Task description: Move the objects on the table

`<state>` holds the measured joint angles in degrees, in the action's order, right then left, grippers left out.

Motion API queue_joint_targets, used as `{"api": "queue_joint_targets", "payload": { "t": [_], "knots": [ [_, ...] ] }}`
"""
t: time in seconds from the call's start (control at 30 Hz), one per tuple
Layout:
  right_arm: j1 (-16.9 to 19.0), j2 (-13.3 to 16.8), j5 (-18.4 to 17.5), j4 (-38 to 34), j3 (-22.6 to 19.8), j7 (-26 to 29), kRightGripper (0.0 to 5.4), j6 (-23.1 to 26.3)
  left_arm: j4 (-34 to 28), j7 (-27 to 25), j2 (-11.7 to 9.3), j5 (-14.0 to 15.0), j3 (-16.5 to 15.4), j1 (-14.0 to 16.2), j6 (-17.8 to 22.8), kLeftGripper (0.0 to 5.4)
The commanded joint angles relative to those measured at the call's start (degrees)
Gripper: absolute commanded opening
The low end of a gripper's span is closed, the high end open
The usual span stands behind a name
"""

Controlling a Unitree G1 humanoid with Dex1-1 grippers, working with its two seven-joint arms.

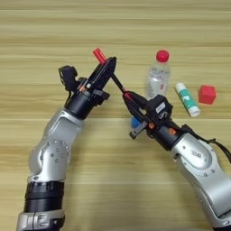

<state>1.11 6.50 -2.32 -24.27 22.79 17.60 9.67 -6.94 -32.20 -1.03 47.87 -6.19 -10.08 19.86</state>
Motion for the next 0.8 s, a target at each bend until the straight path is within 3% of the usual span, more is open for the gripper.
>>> {"api": "queue_joint_targets", "payload": {
  "t": [0.03,0.27,0.43,0.57,0.8],
  "knots": [
    [-0.1,-0.3,-0.1,-0.4,-0.5,-0.2,0.42,-0.1,0.2,1.2,-0.7,-0.7,-0.8,-0.2,0.6,0.68],
    [-0.2,-0.3,0.0,-0.2,-0.4,-0.2,0.42,-0.3,0.5,1.0,-0.7,-0.8,-1.0,-0.3,0.6,0.61],
    [-0.1,-0.2,-0.2,-0.2,-0.4,0.1,1.16,-1.6,1.0,1.7,-0.6,-1.4,-1.3,-0.7,0.3,0.46],
    [0.2,-0.2,-1.3,-1.3,-0.6,0.8,1.66,-2.6,3.3,3.1,-1.0,-4.6,-1.8,-1.5,-2.0,0.46],
    [0.4,-0.4,-2.2,-2.1,-2.1,0.1,2.46,-4.0,5.4,4.2,-1.2,-7.6,-2.5,-2.2,-3.8,0.46]
  ]
}}
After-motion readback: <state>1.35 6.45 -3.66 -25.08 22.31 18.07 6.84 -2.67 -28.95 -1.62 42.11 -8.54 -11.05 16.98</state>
